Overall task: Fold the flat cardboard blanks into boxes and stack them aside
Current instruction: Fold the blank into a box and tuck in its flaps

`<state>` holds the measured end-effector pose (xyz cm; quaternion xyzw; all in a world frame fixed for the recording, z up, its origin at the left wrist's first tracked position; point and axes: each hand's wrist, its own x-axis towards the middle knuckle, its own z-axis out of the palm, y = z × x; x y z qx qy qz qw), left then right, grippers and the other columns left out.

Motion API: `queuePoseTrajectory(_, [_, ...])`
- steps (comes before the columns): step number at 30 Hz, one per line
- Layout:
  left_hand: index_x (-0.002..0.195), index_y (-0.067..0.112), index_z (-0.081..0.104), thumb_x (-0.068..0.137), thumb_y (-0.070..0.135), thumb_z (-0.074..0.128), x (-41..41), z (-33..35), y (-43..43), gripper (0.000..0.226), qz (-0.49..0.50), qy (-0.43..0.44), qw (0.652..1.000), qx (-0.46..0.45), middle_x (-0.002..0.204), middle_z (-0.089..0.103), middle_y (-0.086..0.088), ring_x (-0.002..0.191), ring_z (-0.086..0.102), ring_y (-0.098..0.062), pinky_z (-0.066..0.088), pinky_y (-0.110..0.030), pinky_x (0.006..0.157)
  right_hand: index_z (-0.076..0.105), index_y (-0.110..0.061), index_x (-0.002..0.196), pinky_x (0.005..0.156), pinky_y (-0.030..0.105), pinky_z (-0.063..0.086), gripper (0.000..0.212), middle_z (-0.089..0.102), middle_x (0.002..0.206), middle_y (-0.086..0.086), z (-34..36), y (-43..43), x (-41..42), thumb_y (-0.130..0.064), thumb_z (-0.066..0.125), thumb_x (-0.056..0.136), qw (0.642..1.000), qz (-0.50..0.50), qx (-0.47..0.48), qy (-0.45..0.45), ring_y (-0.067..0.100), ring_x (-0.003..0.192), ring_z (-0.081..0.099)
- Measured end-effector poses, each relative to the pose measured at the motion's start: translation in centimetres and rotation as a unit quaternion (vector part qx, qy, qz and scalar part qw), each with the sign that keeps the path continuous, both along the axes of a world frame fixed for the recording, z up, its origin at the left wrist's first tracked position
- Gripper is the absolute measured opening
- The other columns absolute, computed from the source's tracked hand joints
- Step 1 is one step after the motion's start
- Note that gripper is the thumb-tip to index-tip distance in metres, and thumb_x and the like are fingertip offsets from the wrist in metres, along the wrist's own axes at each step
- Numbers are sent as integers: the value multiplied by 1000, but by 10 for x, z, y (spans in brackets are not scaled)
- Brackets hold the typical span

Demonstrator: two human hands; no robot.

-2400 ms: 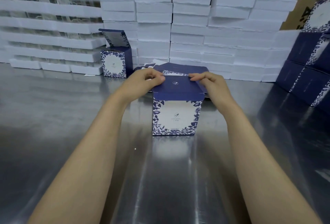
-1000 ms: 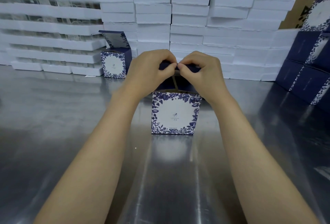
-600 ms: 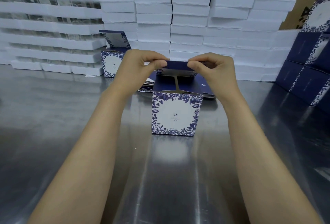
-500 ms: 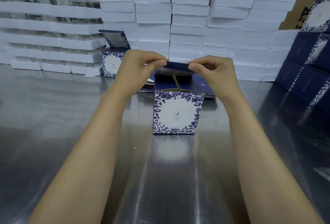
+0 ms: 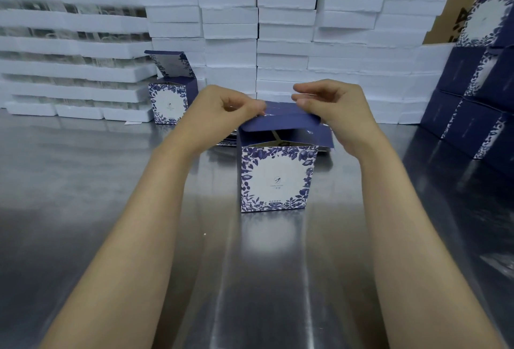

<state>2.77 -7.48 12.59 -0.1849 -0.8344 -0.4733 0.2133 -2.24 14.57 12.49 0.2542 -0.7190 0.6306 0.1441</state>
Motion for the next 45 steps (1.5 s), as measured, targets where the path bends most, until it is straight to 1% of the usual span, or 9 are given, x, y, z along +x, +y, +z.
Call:
queuePoseTrajectory(5, [83, 33, 77, 80, 37, 76, -8, -10, -4, 6, -23, -84, 992, -86, 104, 70, 25, 99, 63, 6, 48, -30, 98, 74, -19, 88, 73, 21, 53, 8, 75, 92, -4, -2, 13, 0, -13, 70, 85, 991, -54, 122, 0, 7, 86, 68])
queuePoseTrajectory(12, [99, 36, 71, 81, 42, 74, -24, -34, -15, 19, 62, -95, 993, 18, 112, 65, 16, 104, 59, 3, 45, -22, 91, 76, -23, 83, 76, 15, 45, 17, 73, 87, -8, -11, -1, -1, -31, 62, 88, 967, -85, 239, -28, 6, 89, 64])
queuePoseTrajectory(21, [91, 16, 67, 94, 24, 60, -32, -33, -36, 12, 210, -99, 964, 128, 81, 60, 5, 63, 54, -8, 52, -22, 59, 72, -28, 97, 70, 14, 43, 11, 65, 102, -15, -21, -35, 0, -25, 69, 86, 977, -41, 201, -66, -1, 95, 58])
queuePoseTrajectory(25, [102, 14, 61, 90, 13, 55, -39, -23, -28, 13, 248, -143, 950, 121, 96, 55, 1, 89, 55, -20, 47, -29, 83, 71, -27, 97, 67, 18, 51, 13, 64, 95, -11, -14, -35, 1, -22, 73, 85, 979, -23, 180, -93, 4, 81, 61])
queuePoseTrajectory(30, [85, 20, 60, 92, 13, 52, -37, -24, -12, 12, 136, -245, 948, 148, 93, 61, 0, 83, 57, -18, 45, -29, 77, 60, -26, 123, 56, 14, 50, 40, 58, 105, -8, -18, -42, 0, -12, 65, 87, 980, -1, 130, -152, 6, 59, 58])
queuePoseTrajectory(34, [124, 24, 57, 96, 15, 52, -39, -24, -14, 30, 127, -288, 935, 161, 116, 59, 0, 92, 60, -15, 50, -32, 81, 33, -31, 147, 62, 22, 54, 73, 57, 84, -4, -30, -40, -8, -18, 66, 83, 957, 45, 67, -280, 8, 58, 53])
queuePoseTrajectory(36, [97, 25, 60, 94, 12, 52, -38, -17, -18, 16, 125, -299, 937, 129, 103, 60, 0, 79, 58, -14, 51, -30, 72, 28, -32, 149, 59, 22, 52, 81, 54, 86, 1, -33, -37, -13, -21, 67, 80, 948, 78, 66, -302, 10, 62, 53])
queuePoseTrajectory(41, [83, 18, 54, 75, 18, 49, -34, -13, -21, 9, 139, -330, 930, 75, 79, 54, -4, 52, 53, -15, 44, -20, 44, 27, -43, 144, 69, 25, 55, 87, 60, 95, -2, -39, -39, -18, -24, 61, 67, 936, 150, 53, -315, 17, 81, 53])
queuePoseTrajectory(45, [124, 18, 39, 87, 38, 41, -42, -20, -15, 43, 203, -294, 934, 0, 91, 54, 0, 75, 56, -15, 39, -27, 54, 51, -29, 107, 63, 24, 52, 55, 51, 92, 3, -40, -43, -16, -24, 64, 54, 941, 164, 24, -295, 17, 70, 53])
